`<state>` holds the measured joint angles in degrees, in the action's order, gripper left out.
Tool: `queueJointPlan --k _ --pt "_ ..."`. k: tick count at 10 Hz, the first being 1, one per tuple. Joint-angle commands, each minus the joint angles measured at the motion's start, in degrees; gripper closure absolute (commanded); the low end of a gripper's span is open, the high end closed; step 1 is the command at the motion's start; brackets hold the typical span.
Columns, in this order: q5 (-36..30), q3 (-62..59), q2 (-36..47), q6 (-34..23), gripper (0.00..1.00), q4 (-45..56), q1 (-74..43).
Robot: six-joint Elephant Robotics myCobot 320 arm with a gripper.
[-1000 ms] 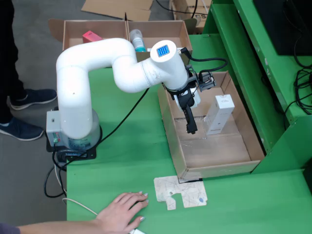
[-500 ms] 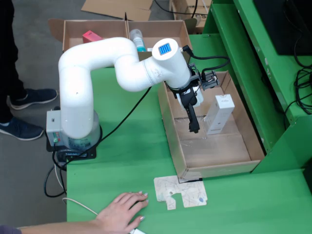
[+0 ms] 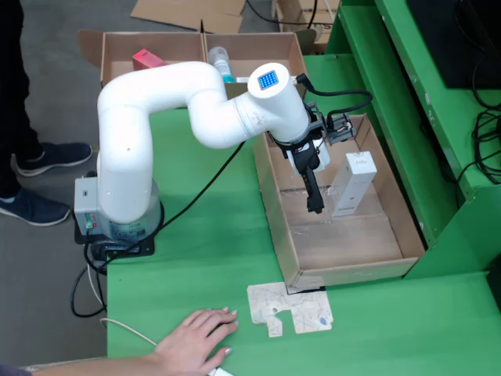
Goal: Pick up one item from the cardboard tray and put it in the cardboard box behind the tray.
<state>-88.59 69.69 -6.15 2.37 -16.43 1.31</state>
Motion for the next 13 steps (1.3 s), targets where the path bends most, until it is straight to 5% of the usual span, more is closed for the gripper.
queueJointPlan --k 1,13 --pt "-0.7 -2.3 -0.4 0.2 0.0 -2.4 0.0" --pt "0.6 -6.1 -5.3 2.8 0.0 -3.1 3.7"
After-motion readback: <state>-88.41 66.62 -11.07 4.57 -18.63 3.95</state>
